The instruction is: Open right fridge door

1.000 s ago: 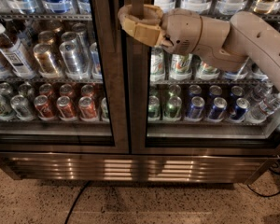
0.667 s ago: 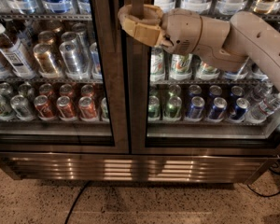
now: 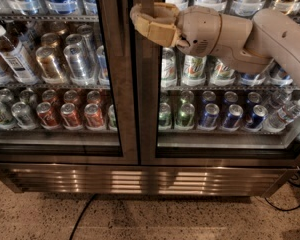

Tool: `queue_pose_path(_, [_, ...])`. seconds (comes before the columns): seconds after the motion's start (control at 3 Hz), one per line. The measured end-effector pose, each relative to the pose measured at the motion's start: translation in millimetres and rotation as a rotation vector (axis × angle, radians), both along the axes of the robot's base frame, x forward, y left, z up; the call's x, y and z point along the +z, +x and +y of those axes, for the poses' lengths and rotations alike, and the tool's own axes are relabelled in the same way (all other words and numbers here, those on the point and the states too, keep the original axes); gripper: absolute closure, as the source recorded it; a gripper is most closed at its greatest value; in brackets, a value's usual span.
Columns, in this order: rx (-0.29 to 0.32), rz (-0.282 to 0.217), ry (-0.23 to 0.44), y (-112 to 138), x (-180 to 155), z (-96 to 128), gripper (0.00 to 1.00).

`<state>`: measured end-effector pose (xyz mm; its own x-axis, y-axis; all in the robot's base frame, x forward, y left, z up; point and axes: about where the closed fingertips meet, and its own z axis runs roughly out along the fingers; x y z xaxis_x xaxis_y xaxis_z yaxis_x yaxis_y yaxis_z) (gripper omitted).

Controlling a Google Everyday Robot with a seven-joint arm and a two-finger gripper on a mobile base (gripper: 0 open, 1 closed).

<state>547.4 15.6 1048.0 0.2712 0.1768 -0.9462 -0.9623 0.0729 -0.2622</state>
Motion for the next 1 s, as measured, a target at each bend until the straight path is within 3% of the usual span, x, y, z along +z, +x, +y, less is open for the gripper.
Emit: queue_pose_path(1.0, [-0.032, -0.01, 0.015, 0.0, 5.1, 0.0, 1.0])
